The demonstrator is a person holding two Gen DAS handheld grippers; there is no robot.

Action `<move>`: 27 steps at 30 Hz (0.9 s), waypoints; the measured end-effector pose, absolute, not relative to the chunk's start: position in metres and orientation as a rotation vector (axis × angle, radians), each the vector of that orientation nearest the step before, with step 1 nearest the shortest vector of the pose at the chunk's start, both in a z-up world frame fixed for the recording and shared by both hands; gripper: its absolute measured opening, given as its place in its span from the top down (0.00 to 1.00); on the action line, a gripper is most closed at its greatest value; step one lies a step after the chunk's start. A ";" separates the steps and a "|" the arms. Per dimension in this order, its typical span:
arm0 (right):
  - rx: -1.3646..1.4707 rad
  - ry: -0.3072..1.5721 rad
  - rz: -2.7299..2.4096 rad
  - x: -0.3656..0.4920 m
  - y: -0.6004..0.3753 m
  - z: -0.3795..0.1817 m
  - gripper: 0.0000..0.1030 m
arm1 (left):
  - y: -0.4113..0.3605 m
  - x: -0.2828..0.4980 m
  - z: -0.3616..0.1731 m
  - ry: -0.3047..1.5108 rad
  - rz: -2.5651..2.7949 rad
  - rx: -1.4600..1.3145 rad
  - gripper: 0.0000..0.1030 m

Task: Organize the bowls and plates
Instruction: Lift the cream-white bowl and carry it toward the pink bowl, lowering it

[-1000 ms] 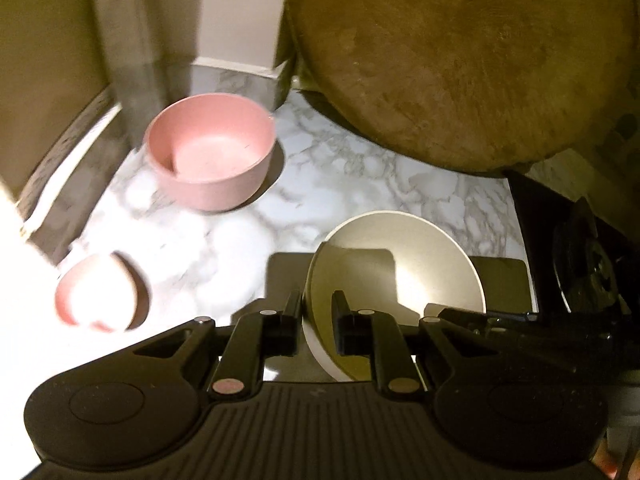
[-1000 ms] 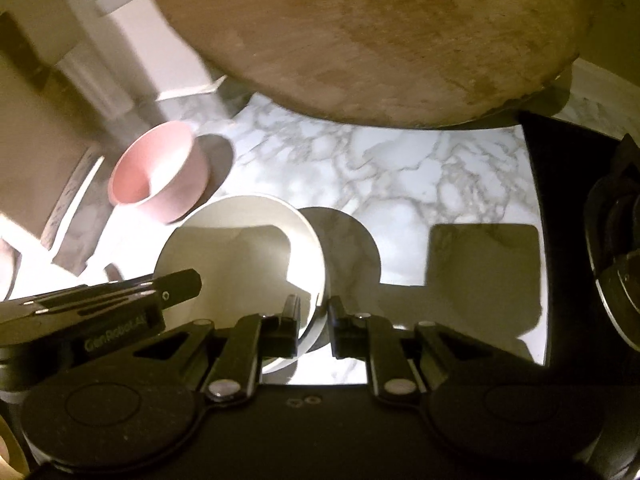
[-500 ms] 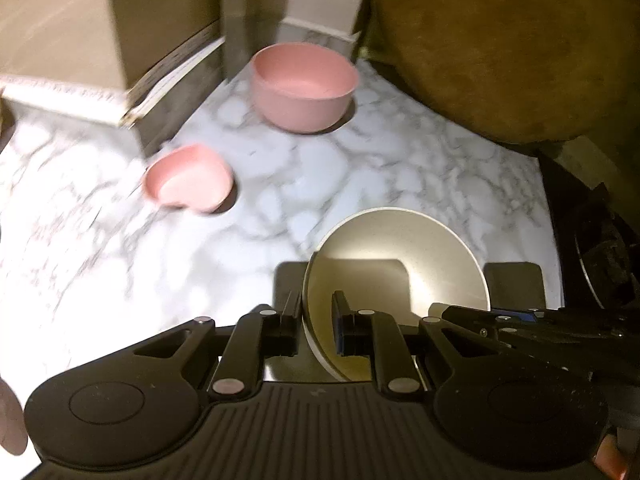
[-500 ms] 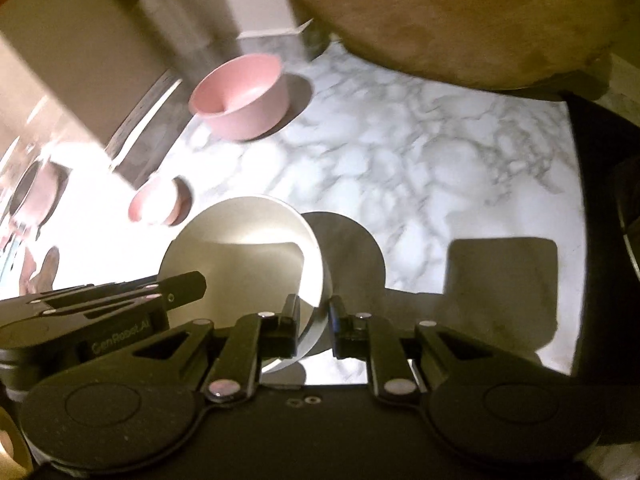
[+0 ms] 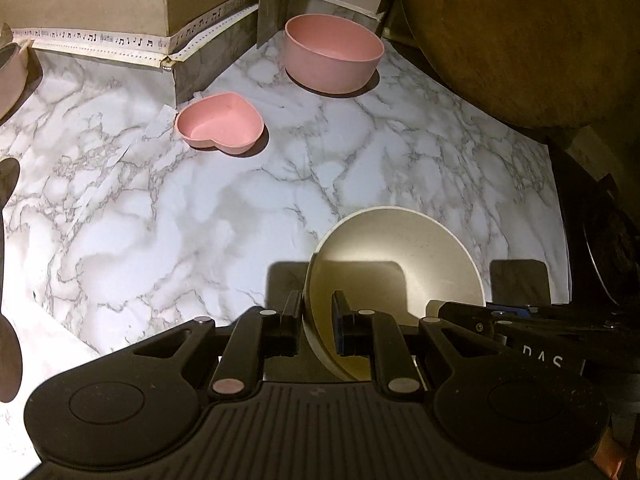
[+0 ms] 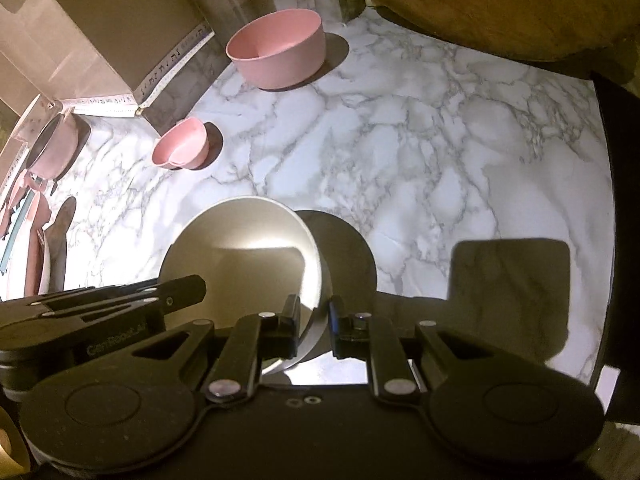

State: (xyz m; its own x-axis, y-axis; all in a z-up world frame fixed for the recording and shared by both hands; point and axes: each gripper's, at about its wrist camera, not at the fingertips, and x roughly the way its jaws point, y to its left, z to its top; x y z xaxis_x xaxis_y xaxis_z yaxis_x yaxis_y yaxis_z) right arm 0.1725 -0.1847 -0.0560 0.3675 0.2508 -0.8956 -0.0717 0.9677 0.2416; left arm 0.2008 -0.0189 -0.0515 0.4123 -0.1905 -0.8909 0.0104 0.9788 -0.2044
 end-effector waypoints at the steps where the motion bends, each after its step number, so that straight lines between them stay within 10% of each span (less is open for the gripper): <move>1: 0.174 1.179 0.208 0.172 -0.185 -0.056 0.87 | -0.019 0.200 -0.052 1.143 -0.126 -0.175 0.86; 27: 0.187 1.136 0.204 0.169 -0.195 -0.039 0.75 | -0.019 0.190 -0.037 1.096 -0.155 -0.126 0.85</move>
State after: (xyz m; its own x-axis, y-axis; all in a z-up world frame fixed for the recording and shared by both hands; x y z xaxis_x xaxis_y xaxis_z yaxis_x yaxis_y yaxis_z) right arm 0.1688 -0.1951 -0.0389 0.4064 0.2552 -0.8773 -0.0658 0.9659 0.2505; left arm 0.1901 -0.0189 -0.0374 0.4483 -0.1870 -0.8741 0.0622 0.9820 -0.1782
